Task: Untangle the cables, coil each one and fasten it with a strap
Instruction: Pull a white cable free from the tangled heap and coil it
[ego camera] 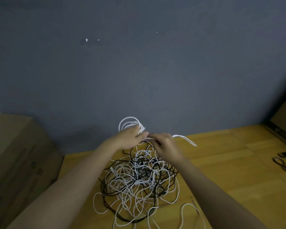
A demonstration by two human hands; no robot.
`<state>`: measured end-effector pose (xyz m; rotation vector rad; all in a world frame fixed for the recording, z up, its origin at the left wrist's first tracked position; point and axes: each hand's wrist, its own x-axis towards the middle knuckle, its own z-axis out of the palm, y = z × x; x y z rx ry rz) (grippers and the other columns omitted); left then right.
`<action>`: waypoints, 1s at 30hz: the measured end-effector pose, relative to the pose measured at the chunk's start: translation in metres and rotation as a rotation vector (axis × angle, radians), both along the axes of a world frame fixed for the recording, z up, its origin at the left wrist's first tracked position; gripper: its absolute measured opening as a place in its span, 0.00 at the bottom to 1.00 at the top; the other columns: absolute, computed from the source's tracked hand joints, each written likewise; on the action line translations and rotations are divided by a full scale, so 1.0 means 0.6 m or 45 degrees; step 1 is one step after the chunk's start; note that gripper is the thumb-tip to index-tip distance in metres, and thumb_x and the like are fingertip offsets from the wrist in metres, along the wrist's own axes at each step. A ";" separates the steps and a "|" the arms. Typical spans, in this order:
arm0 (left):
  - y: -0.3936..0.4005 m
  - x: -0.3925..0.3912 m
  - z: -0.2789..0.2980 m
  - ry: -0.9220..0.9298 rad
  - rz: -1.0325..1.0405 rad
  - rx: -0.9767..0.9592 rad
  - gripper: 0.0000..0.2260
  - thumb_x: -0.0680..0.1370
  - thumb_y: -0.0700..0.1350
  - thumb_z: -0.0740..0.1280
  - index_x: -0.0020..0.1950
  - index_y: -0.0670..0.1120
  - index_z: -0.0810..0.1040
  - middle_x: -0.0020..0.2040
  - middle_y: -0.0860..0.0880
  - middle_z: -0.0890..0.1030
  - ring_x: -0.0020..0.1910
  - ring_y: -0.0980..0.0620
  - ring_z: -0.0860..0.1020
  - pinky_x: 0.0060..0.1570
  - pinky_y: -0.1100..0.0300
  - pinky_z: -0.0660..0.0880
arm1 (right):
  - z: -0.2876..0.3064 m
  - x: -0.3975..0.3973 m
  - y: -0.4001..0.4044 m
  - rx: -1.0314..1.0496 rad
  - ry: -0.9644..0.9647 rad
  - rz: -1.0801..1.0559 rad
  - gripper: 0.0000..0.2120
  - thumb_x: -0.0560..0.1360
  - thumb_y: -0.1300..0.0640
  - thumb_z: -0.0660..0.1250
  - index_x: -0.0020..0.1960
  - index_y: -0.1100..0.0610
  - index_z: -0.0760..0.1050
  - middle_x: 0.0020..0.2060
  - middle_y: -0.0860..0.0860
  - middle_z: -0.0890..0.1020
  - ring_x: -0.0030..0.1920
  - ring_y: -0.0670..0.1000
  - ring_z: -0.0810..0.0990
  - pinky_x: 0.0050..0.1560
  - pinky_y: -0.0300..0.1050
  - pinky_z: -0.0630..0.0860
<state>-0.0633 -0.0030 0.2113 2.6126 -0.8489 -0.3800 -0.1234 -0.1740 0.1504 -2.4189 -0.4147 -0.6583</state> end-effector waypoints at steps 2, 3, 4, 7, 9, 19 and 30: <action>-0.002 -0.010 -0.003 0.060 -0.040 -0.050 0.25 0.78 0.63 0.57 0.59 0.42 0.74 0.59 0.43 0.78 0.56 0.47 0.76 0.54 0.54 0.71 | 0.007 0.007 -0.030 -0.069 -0.060 -0.107 0.08 0.76 0.56 0.65 0.49 0.55 0.82 0.40 0.49 0.83 0.42 0.53 0.78 0.42 0.47 0.70; -0.002 -0.012 0.000 0.076 -0.045 -0.098 0.23 0.77 0.63 0.60 0.54 0.43 0.76 0.51 0.45 0.79 0.49 0.49 0.78 0.49 0.54 0.72 | 0.007 0.011 -0.045 -0.104 -0.078 -0.155 0.08 0.75 0.56 0.65 0.48 0.56 0.82 0.40 0.50 0.82 0.43 0.55 0.78 0.42 0.49 0.71; -0.001 -0.013 0.003 0.095 -0.042 -0.155 0.21 0.77 0.62 0.62 0.51 0.44 0.77 0.47 0.47 0.80 0.45 0.51 0.78 0.47 0.54 0.73 | 0.006 0.014 -0.058 -0.136 -0.083 -0.182 0.08 0.74 0.57 0.65 0.48 0.57 0.82 0.41 0.51 0.81 0.44 0.55 0.77 0.44 0.51 0.74; -0.002 -0.022 0.023 0.239 -0.064 -0.457 0.12 0.80 0.53 0.64 0.41 0.48 0.78 0.33 0.55 0.76 0.30 0.62 0.73 0.34 0.66 0.69 | -0.005 0.021 -0.074 -0.096 -0.025 -0.208 0.12 0.76 0.59 0.64 0.57 0.60 0.80 0.53 0.55 0.81 0.57 0.57 0.76 0.61 0.57 0.72; -0.005 -0.024 0.037 0.279 0.000 -0.609 0.12 0.81 0.51 0.62 0.41 0.49 0.78 0.27 0.57 0.71 0.24 0.63 0.67 0.27 0.71 0.64 | -0.003 0.013 -0.065 0.087 0.139 -0.235 0.17 0.80 0.59 0.61 0.67 0.60 0.73 0.66 0.56 0.75 0.69 0.55 0.69 0.72 0.48 0.60; 0.024 0.024 0.112 0.227 0.834 -1.725 0.11 0.81 0.40 0.62 0.39 0.44 0.67 0.17 0.57 0.66 0.16 0.62 0.64 0.19 0.71 0.62 | -0.030 -0.010 -0.087 -0.025 0.717 -0.697 0.13 0.81 0.62 0.55 0.57 0.53 0.76 0.52 0.55 0.82 0.46 0.58 0.79 0.37 0.44 0.68; -0.012 0.032 0.129 -0.133 0.436 -1.130 0.11 0.80 0.46 0.63 0.39 0.47 0.77 0.29 0.51 0.72 0.23 0.62 0.68 0.28 0.69 0.64 | 0.055 0.015 -0.021 0.510 0.442 -0.271 0.30 0.75 0.71 0.56 0.75 0.53 0.62 0.70 0.52 0.69 0.68 0.52 0.69 0.61 0.45 0.72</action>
